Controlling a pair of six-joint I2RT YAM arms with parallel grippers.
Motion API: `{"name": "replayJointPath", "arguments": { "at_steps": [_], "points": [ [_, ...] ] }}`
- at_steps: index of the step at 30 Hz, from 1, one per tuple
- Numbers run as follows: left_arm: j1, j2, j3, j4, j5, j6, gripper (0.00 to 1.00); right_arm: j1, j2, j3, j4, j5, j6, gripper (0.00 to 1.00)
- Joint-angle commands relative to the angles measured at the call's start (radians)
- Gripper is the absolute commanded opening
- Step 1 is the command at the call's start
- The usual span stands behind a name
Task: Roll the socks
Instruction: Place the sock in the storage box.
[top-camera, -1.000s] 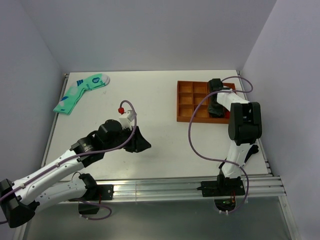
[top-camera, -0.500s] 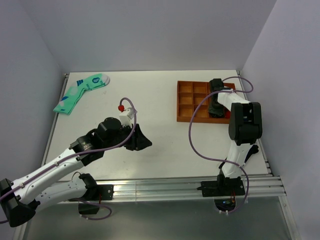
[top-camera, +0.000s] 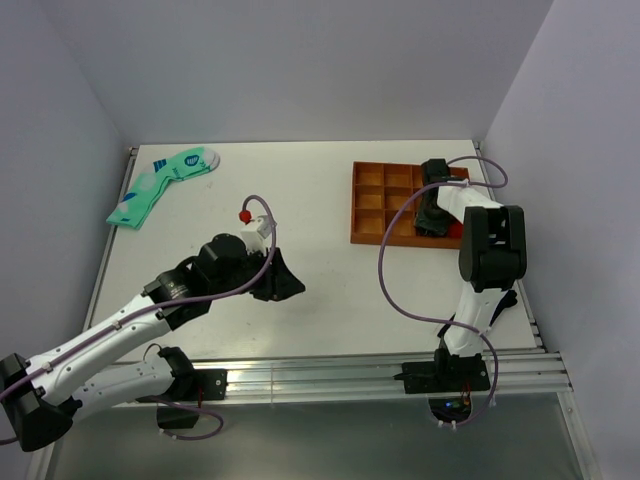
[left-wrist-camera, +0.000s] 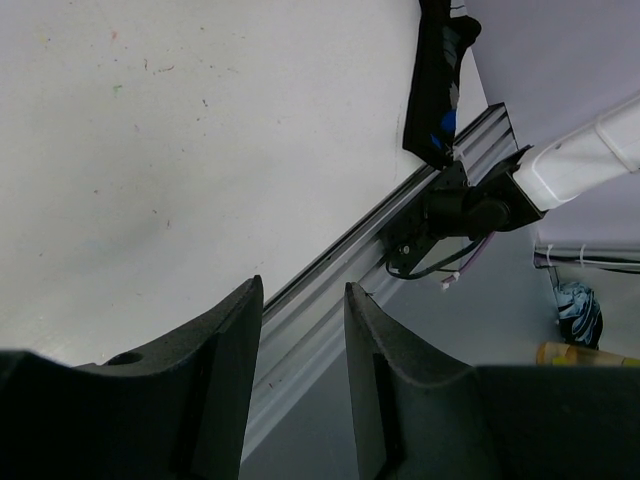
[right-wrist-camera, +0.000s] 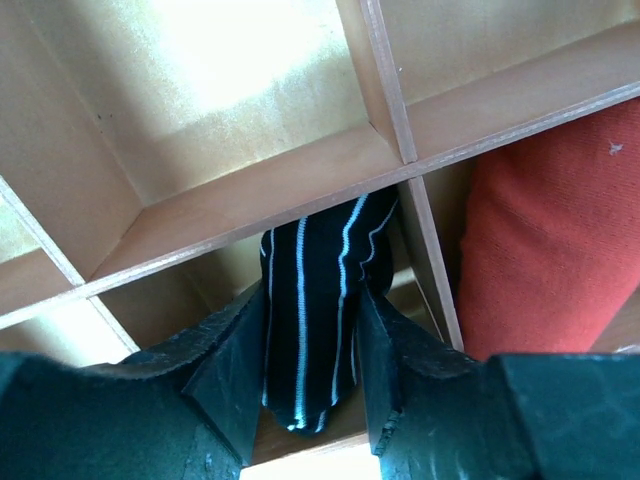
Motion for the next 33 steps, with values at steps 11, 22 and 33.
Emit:
{"name": "replayJointPath", "arguments": {
  "at_steps": [11, 22, 33],
  "points": [
    [0.003, 0.018, 0.041, 0.036, 0.033, 0.02, 0.44, 0.013, -0.096, -0.015, -0.067, -0.039, 0.012, 0.52],
    [0.003, 0.024, 0.039, 0.044, 0.038, 0.02, 0.44, 0.013, -0.115, -0.008, -0.075, -0.045, 0.015, 0.55],
    [0.003, 0.038, 0.033, 0.058, 0.038, 0.02, 0.44, 0.013, -0.171, -0.002, -0.086, -0.031, 0.017, 0.65]
  ]
}}
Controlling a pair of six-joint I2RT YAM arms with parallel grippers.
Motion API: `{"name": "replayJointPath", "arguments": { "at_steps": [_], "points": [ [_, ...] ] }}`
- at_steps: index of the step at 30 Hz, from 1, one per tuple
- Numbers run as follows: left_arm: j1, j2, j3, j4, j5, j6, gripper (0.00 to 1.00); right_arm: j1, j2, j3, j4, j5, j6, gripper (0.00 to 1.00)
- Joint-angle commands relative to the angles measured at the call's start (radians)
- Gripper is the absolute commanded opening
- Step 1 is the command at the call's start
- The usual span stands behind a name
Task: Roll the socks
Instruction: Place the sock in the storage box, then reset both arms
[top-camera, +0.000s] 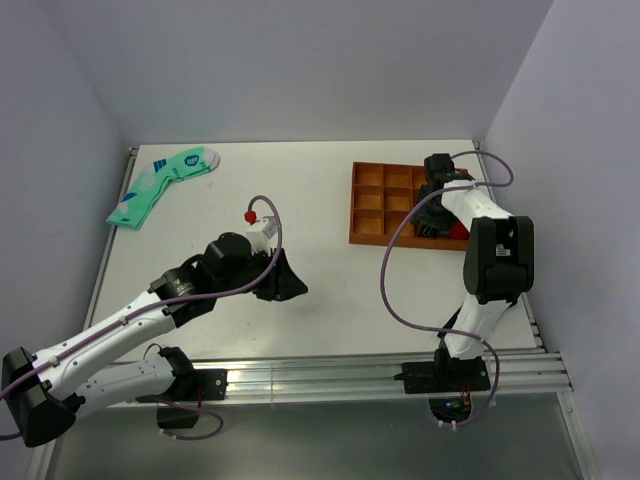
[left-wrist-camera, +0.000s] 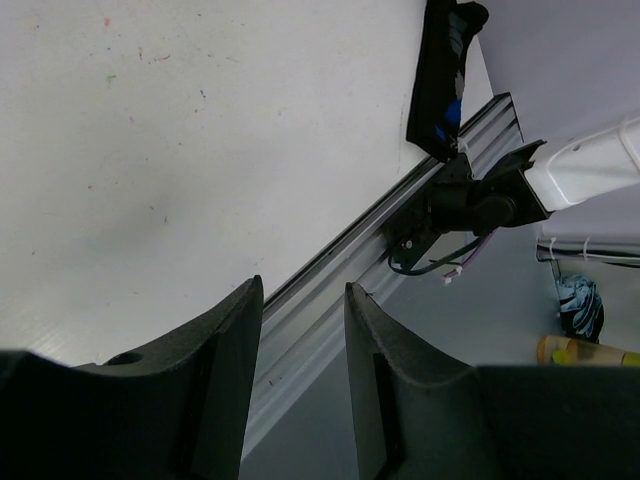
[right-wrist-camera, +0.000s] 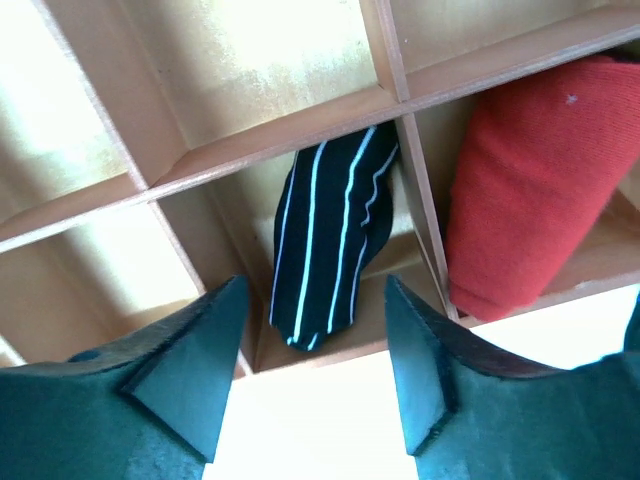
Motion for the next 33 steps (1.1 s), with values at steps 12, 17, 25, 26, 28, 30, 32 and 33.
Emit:
{"name": "replayJointPath", "arguments": {
  "at_steps": [12, 17, 25, 26, 28, 30, 32, 33],
  "points": [
    [0.003, -0.01, 0.067, -0.003, -0.054, 0.029, 0.44, 0.005, -0.267, -0.031, -0.036, -0.018, 0.012, 0.76],
    [0.005, -0.035, 0.088, -0.039, -0.138, 0.028, 0.45, 0.011, -0.414, -0.091, -0.026, -0.081, 0.009, 0.92],
    [0.005, -0.117, 0.125, -0.15, -0.302, 0.041, 0.45, 0.037, -0.769, -0.232, 0.04, -0.24, -0.011, 1.0],
    [0.005, -0.128, 0.125, -0.161, -0.325, 0.043, 0.45, 0.052, -0.801, -0.262, 0.053, -0.257, -0.014, 1.0],
    [0.005, -0.163, 0.125, -0.192, -0.383, 0.051, 0.45, 0.071, -0.882, -0.29, 0.063, -0.268, -0.006, 1.0],
    [0.005, -0.186, 0.122, -0.21, -0.435, 0.054, 0.45, 0.11, -0.956, -0.344, 0.102, -0.312, -0.001, 1.0],
    [0.005, -0.219, 0.124, -0.244, -0.463, 0.057, 0.45, 0.146, -1.014, -0.386, 0.126, -0.297, 0.011, 1.0],
    [0.005, -0.229, 0.124, -0.25, -0.498, 0.058, 0.45, 0.192, -1.03, -0.399, 0.129, -0.291, 0.015, 1.0]
  ]
}}
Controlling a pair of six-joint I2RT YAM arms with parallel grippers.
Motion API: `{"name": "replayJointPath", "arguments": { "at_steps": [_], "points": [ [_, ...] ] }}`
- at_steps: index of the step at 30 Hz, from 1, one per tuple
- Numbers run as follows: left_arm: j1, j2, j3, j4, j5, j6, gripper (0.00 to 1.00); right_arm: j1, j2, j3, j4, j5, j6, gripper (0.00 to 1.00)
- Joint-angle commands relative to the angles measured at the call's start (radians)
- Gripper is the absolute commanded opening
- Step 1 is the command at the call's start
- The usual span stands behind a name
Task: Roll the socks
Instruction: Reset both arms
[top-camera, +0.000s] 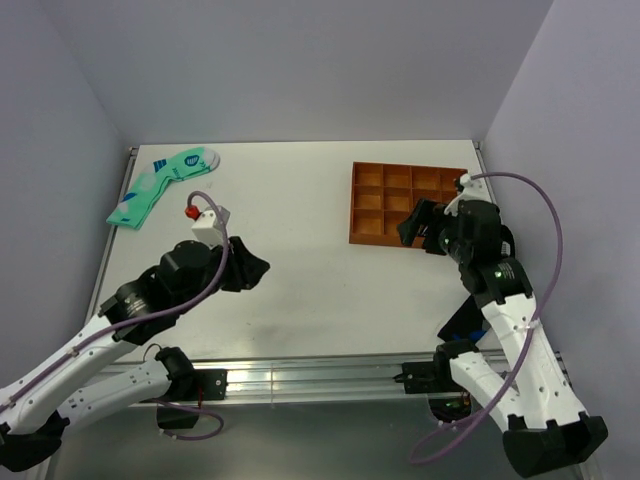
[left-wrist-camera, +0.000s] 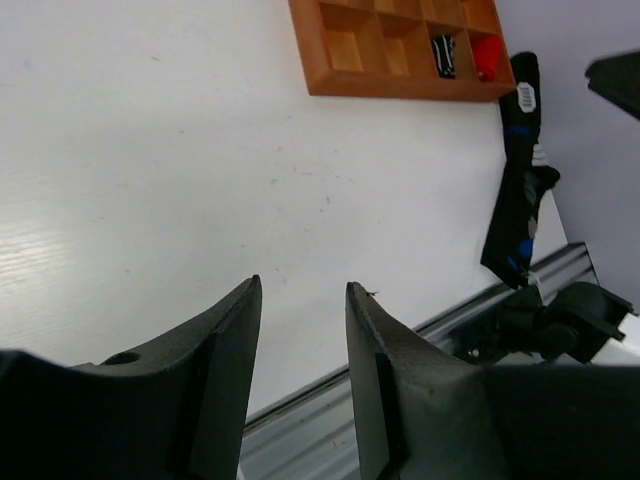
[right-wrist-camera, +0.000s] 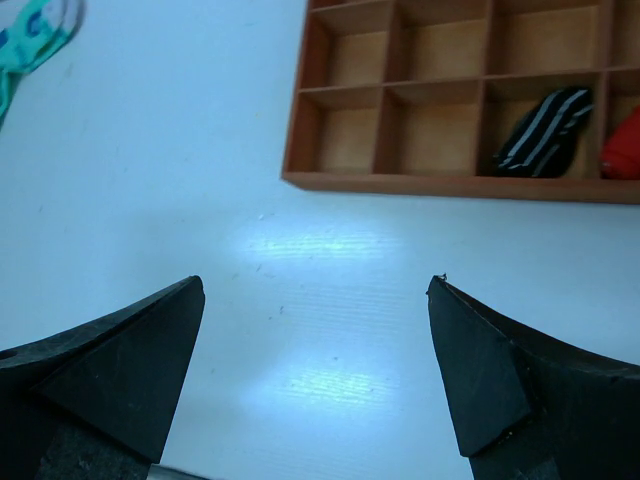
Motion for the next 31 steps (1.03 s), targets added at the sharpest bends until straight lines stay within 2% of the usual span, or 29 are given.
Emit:
{"name": "replayJointPath", "arguments": {
  "at_steps": [1, 5, 7, 14, 19, 31],
  "points": [
    [0.004, -0.052, 0.036, -0.067, -0.129, 0.027, 0.45, 0.089, -0.063, -0.065, 0.073, -0.024, 0.011, 1.0],
    [0.004, -0.094, 0.016, -0.099, -0.223, 0.033, 0.45, 0.206, -0.143, -0.148, 0.154, -0.039, 0.066, 1.0],
    [0.002, -0.115, -0.003, -0.105, -0.264, 0.031, 0.45, 0.291, -0.164, -0.201, 0.188, 0.005, 0.088, 1.0],
    [0.004, -0.145, -0.044, -0.088, -0.296, 0.028, 0.45, 0.447, -0.207, -0.32, 0.279, 0.079, 0.16, 1.0],
    [0.004, -0.152, -0.063, -0.072, -0.284, 0.042, 0.45, 0.458, -0.252, -0.334, 0.277, 0.088, 0.159, 1.0],
    [0.004, -0.157, -0.075, -0.056, -0.266, 0.048, 0.46, 0.459, -0.23, -0.327, 0.259, 0.088, 0.143, 1.0]
  ]
}}
